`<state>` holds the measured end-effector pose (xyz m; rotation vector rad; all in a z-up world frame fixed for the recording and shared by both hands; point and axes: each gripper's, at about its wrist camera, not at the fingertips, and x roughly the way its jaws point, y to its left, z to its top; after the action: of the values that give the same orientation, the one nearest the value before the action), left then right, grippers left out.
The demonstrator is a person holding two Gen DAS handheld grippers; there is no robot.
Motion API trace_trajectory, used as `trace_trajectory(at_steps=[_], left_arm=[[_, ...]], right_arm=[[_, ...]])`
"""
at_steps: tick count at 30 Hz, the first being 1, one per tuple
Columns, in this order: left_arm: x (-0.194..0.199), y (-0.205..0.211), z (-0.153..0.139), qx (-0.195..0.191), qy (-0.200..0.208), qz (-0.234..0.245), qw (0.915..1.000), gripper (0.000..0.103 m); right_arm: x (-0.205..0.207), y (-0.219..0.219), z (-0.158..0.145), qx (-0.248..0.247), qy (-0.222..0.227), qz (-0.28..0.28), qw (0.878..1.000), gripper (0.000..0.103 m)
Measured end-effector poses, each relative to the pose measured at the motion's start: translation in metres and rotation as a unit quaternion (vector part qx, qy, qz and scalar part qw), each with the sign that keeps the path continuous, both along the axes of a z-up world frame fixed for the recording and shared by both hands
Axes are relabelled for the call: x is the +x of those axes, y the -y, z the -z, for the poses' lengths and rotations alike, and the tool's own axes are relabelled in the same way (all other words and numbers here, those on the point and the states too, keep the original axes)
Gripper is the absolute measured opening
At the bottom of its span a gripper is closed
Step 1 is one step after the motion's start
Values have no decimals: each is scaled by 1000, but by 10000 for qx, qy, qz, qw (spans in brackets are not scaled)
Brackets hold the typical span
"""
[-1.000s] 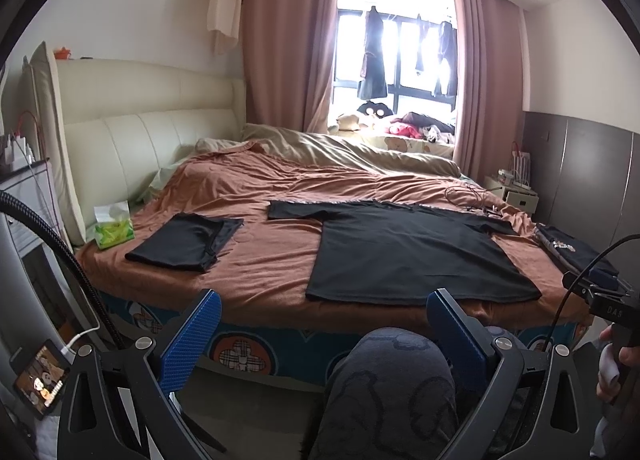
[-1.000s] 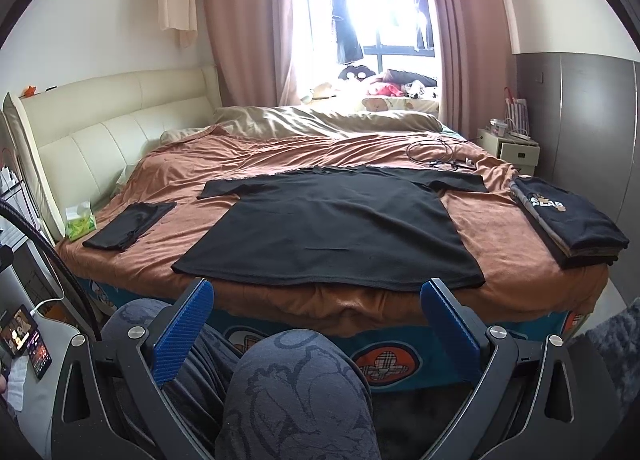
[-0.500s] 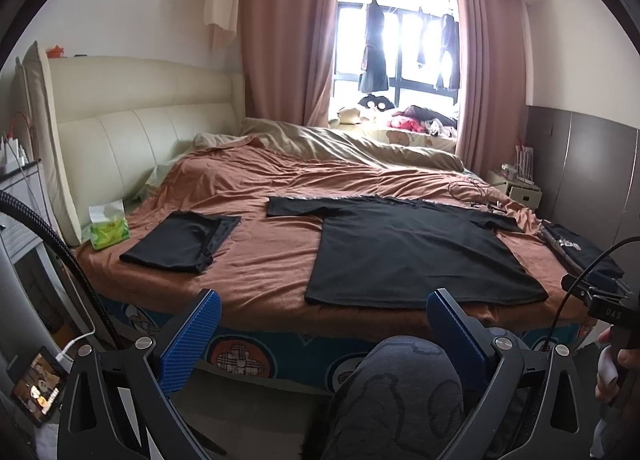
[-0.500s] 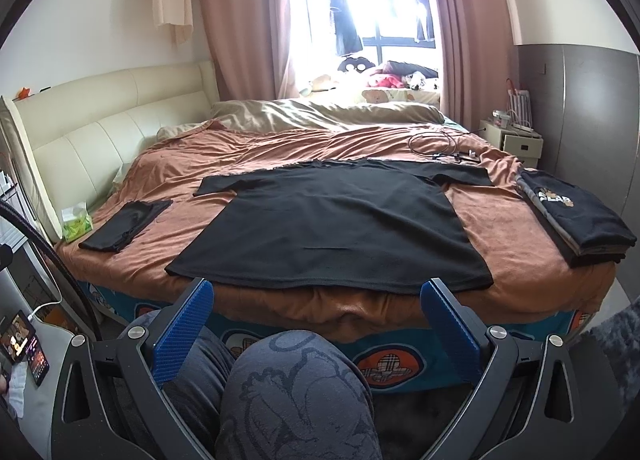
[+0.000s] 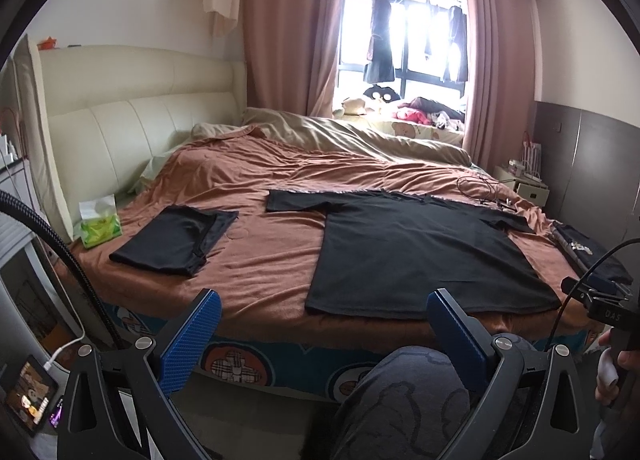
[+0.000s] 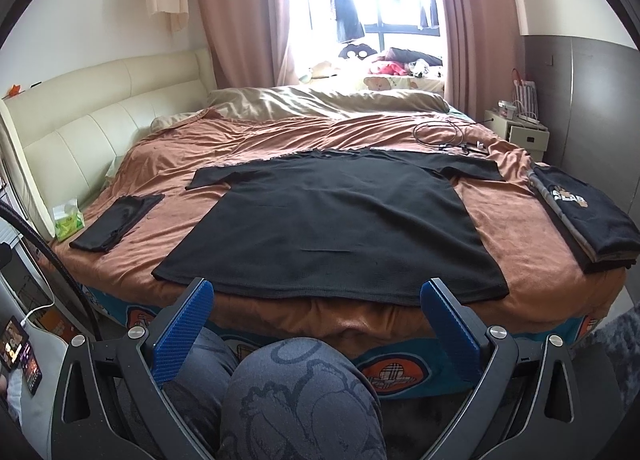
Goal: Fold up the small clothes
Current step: 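Move both grippers down toward the flat black t-shirt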
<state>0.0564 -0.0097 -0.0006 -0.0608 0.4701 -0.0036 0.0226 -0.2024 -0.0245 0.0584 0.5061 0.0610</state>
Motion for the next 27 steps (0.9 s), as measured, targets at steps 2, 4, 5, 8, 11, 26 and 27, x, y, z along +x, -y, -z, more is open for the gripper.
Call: trace_trajectory(at_steps=[2,4,5,8,11,26,27], left_arm=[[11,0,2,-13,-57,-12,10000,103],[22,-1,4,-8,-93,-20,10000,103],[28,-1,5,0,-105,-24,9999,103],[48,-2,7,0,-142,-33,9999,103],[71,-5,10,-58,-219,-22,9997,103],[176,-23,16,-211,-434,41,9988,103],[184,-25,16,-229,-444,42,9987,103]], right_arm=[[10,-2,1,-24,-51,-19,10000,103],[20,-1,1,-31,-102,-29,9999,103],[25,0,0,-21,-124,-29,9999,103],[46,0,-1,0,-195,-38,9998,103],[68,-2,-2,-2,-273,-44,9996,103],[174,-17,-15,46,-426,-51,9991,103],[182,-20,-16,52,-424,-61,9991,103]])
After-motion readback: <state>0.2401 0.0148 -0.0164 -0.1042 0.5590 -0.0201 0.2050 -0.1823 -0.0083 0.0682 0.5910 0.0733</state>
